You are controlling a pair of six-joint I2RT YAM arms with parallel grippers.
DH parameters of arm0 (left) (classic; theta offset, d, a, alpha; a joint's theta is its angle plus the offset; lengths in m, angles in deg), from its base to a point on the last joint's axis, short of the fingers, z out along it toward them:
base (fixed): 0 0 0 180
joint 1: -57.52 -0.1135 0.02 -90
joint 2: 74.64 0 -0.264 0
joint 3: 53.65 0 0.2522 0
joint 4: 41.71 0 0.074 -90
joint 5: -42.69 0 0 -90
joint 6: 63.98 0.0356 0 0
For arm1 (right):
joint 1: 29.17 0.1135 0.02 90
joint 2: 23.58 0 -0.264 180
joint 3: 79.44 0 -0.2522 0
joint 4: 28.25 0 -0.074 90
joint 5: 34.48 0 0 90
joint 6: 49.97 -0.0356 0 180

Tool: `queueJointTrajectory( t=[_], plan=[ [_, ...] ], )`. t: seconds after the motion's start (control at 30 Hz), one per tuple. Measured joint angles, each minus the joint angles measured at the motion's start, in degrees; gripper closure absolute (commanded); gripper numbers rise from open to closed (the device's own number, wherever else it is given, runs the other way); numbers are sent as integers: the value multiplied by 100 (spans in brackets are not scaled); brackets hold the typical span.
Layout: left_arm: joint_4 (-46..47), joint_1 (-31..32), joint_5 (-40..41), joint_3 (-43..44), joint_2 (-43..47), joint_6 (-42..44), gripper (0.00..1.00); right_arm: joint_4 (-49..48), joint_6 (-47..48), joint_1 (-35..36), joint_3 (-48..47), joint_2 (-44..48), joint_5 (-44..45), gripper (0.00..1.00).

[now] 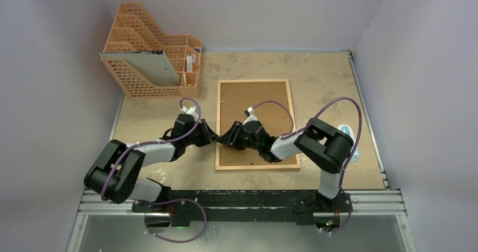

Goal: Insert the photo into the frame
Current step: Install the photo frame at the center of the board.

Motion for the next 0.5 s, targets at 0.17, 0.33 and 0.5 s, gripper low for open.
queueJointTrajectory(
  t=[0.17,0.33,0.5],
  plan=[
    [0,-37,-33,0,-20,-59,100,-313,26,17,31,-127,24,57],
    [52,-70,-107,0,-70,-105,100,-739,55,22,149,-236,15,57],
    [203,-81,-166,-9,-160,-162,100,-1224,59,31,293,-356,28,58]
  ],
)
